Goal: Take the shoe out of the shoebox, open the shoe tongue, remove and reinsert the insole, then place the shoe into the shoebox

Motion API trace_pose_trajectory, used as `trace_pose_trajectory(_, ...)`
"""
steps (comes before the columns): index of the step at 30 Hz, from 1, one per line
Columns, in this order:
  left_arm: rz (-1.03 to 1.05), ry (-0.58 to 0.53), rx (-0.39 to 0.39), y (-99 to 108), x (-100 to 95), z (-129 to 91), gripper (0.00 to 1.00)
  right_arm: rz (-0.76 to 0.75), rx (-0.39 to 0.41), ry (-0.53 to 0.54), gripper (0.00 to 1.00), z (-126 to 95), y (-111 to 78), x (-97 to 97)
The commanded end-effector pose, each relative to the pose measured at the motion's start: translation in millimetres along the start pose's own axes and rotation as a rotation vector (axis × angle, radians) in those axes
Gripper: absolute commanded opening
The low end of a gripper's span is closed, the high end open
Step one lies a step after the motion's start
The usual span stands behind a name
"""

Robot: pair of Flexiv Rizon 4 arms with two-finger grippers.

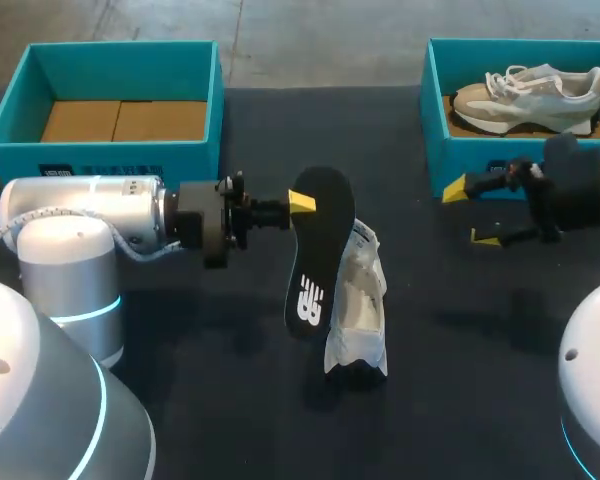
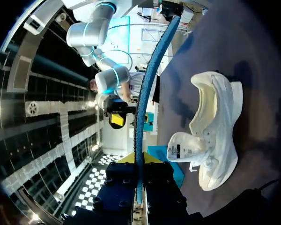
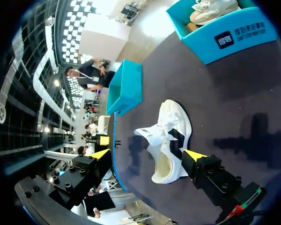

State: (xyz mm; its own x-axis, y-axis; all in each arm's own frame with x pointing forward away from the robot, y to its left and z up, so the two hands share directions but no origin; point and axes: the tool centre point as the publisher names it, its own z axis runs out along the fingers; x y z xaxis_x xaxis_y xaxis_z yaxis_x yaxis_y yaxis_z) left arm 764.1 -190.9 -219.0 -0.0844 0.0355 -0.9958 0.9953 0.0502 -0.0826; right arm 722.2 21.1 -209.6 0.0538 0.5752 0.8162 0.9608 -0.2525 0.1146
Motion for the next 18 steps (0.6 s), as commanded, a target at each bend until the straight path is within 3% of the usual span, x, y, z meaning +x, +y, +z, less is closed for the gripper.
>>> trace_pose_trajectory(1,-0.028,0.058,-0.028,-13.8,-7.2,-2.9,0.0,0.003,-0.002,-0.064,1.0,-34.0,-6.3,4.1)
trace_pose_trajectory(18,-0.036,0.066,-0.032,-16.9,-5.8,-1.9,0.0,0.007,-0.016,-0.079,1.0,-39.1,-6.4,0.2)
